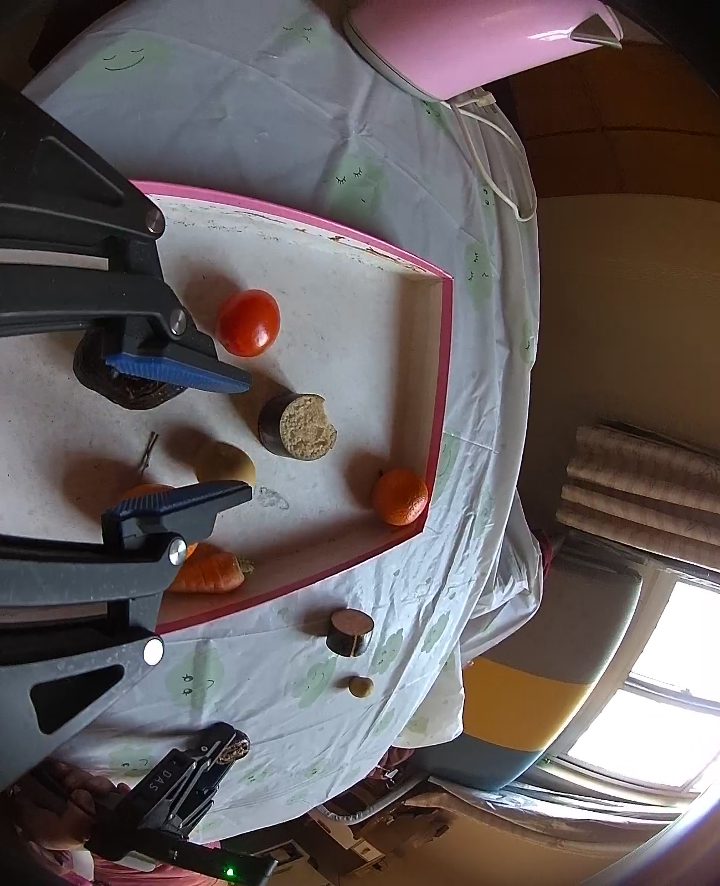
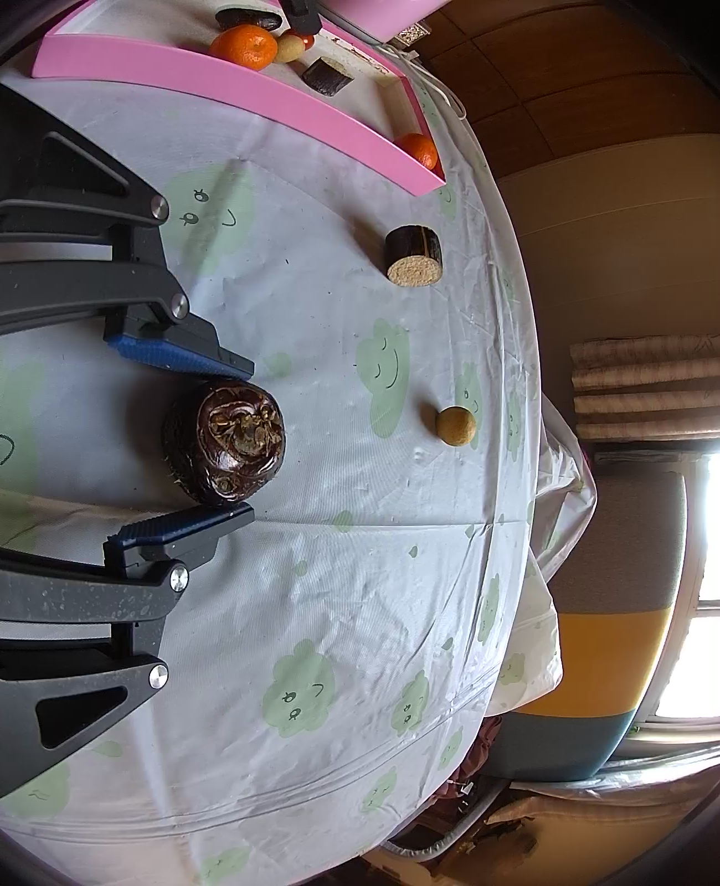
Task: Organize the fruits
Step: 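Lower the potato into the tray and open the left gripper, then carry the dark dried fruit into the tray and open the right gripper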
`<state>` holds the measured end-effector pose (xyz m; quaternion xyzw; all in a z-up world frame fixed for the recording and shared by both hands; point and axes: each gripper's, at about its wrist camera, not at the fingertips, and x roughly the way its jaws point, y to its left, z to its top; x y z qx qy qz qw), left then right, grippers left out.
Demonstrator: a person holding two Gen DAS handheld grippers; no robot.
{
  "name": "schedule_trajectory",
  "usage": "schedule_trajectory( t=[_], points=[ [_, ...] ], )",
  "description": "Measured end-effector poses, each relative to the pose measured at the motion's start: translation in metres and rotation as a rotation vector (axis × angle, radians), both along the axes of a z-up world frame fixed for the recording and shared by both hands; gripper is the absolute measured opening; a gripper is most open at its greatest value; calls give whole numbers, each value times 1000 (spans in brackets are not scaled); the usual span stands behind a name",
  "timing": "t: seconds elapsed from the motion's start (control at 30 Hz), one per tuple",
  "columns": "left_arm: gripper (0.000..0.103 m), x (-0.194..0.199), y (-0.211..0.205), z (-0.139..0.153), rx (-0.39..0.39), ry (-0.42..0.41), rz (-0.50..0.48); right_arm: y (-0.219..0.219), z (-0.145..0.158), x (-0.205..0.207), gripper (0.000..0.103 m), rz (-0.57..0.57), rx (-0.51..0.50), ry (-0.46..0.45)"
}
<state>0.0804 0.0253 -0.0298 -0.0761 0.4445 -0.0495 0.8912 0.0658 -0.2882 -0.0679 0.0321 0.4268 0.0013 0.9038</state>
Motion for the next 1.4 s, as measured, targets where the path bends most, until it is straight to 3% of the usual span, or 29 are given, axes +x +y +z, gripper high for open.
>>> schedule_trajectory(
  t=[0.23,0.9,1.4],
  points=[
    [33,-14,-3,6,43,-24,15,0,0,0,45,0,0,0],
    [33,-46,-1,18,59,-60,-11,6,5,1,45,1,-32,22],
    [33,-55,18,18,39,-66,30,76,41,-25,44,203,66,-26]
  ],
)
